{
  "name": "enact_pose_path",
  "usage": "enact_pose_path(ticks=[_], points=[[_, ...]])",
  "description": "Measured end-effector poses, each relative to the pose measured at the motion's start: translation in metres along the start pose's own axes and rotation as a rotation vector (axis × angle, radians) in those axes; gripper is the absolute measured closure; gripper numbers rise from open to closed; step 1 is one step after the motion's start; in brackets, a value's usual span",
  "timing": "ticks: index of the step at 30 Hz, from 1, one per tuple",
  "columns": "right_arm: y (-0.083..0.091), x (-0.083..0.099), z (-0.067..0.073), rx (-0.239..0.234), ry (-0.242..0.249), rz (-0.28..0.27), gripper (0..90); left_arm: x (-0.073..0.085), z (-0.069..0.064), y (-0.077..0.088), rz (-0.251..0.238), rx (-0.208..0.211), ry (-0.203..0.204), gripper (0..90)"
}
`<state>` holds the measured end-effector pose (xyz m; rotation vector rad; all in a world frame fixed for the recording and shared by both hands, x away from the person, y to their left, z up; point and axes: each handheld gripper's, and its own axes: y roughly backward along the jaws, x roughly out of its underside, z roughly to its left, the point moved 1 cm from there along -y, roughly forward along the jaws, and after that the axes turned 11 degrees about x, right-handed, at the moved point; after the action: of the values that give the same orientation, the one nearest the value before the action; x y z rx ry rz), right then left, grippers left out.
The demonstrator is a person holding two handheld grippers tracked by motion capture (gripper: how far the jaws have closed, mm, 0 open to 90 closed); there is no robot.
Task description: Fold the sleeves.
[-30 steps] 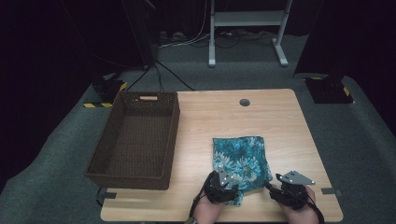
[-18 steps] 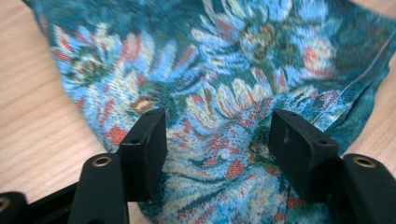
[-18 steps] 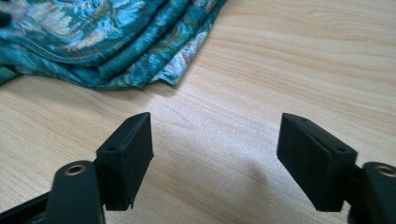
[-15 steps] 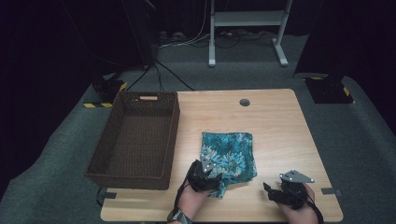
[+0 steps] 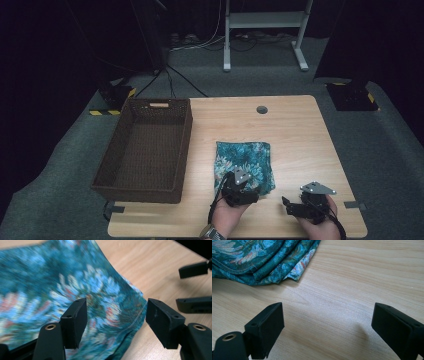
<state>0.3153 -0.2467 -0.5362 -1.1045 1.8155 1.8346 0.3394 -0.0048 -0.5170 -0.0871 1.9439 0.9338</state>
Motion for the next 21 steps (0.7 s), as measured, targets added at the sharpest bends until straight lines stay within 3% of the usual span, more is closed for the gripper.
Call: enact_pose_path(ticks=[9,21], points=[[-0.004,0.002,0.003,-0.001,0.015,0.017,9.1,0.017,0.003,-0.019,0.053,-0.023,0.001,33.7],[-0.009,0.004,0.005,-0.007,0.035,0.039,4.7,0.021,0.022,-0.012,0.046,-0.076,-0.041,34.4]])
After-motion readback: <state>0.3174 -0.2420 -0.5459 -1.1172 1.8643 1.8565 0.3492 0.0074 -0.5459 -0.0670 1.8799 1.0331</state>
